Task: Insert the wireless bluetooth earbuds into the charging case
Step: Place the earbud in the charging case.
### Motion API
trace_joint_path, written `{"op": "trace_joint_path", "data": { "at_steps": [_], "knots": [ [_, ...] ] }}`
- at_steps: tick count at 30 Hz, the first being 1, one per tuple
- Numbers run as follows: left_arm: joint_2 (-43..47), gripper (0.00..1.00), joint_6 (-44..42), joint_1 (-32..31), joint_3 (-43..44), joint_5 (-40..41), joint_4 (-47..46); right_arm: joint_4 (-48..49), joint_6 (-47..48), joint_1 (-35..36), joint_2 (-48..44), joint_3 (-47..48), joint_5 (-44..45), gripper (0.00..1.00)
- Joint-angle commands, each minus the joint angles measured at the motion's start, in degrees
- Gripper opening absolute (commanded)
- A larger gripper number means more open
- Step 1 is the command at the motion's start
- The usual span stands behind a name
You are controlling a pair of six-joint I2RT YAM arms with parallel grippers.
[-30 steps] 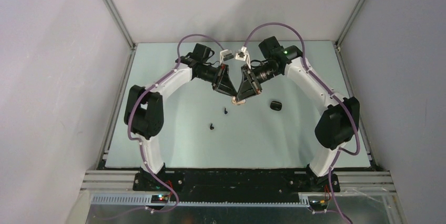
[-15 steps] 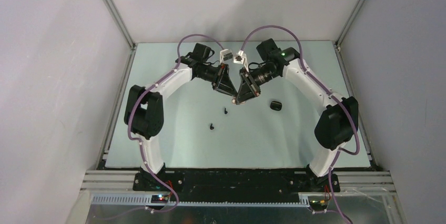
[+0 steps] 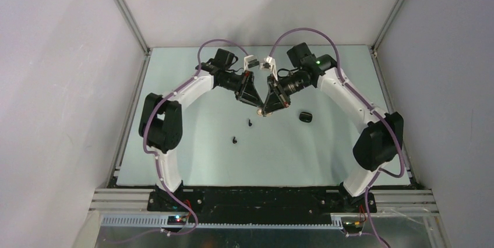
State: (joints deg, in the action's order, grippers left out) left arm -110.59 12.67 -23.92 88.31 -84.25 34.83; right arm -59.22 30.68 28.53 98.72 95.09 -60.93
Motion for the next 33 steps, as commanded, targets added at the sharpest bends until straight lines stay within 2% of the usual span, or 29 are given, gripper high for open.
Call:
{"op": "trace_joint_path", "data": {
  "at_steps": [1, 33],
  "knots": [
    [0.02, 0.0, 0.93, 0.16, 1.42, -2.58, -0.94, 1.16, 1.7, -0.05, -3.52, 0.11, 0.79, 0.01],
    [-0.06, 0.0, 1.64, 0.08, 1.39, -4.12, -1.03, 7.5, 0.97, 1.61, -7.45, -4.82, 4.95, 0.02]
  ]
}}
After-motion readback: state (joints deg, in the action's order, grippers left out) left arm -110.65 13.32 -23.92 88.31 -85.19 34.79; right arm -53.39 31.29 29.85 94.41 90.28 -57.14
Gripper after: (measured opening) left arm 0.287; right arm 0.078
